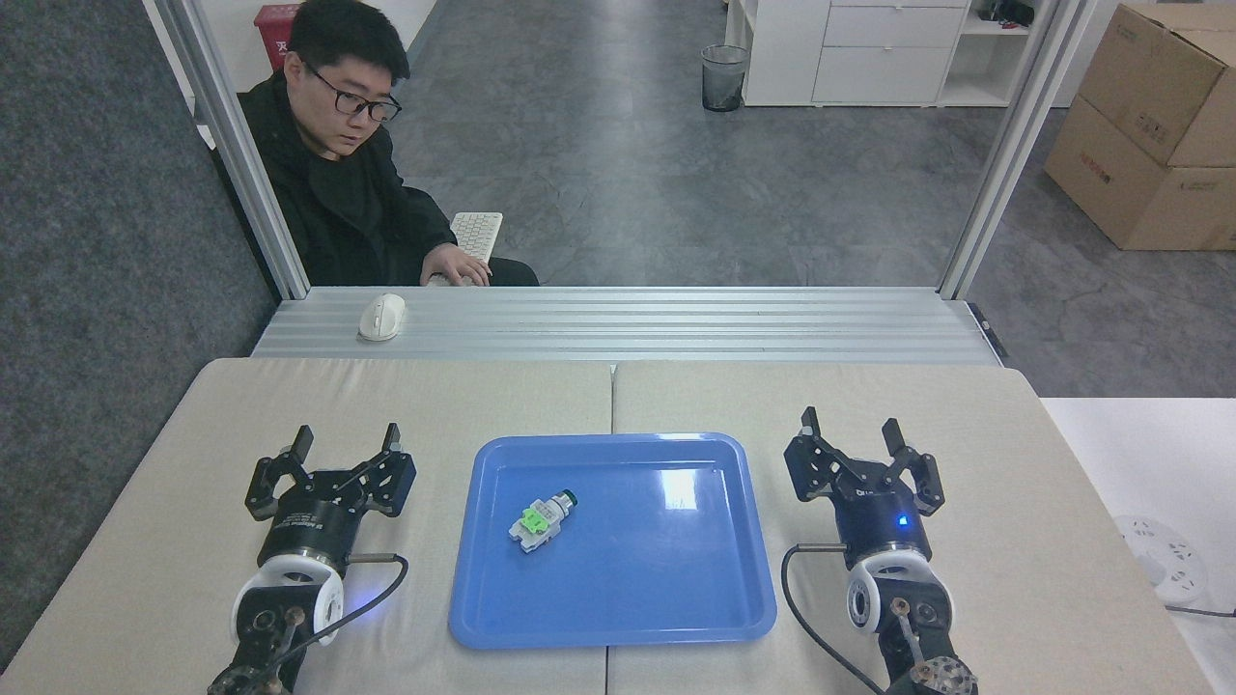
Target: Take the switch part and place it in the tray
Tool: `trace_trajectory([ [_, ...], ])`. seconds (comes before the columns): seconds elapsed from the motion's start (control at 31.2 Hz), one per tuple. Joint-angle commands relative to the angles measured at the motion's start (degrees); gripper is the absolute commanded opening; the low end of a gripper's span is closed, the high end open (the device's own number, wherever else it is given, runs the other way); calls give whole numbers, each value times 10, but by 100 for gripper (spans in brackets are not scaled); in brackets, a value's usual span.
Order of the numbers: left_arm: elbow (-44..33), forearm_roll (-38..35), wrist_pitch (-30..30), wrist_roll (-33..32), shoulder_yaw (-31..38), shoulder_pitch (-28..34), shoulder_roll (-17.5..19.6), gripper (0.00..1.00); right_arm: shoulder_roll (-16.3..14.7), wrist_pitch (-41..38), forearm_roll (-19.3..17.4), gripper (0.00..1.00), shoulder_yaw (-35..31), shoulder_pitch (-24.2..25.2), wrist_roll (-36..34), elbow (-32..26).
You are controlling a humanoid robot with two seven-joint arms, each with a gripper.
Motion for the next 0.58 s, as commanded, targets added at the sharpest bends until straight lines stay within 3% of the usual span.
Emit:
trace_trajectory([
  [0.0,1,1,-1,0,12,2,8,100,1,0,0,100,-1,0,0,0],
  [0.54,2,1,-1,0,12,2,9,100,1,0,0,100,-1,0,0,0],
])
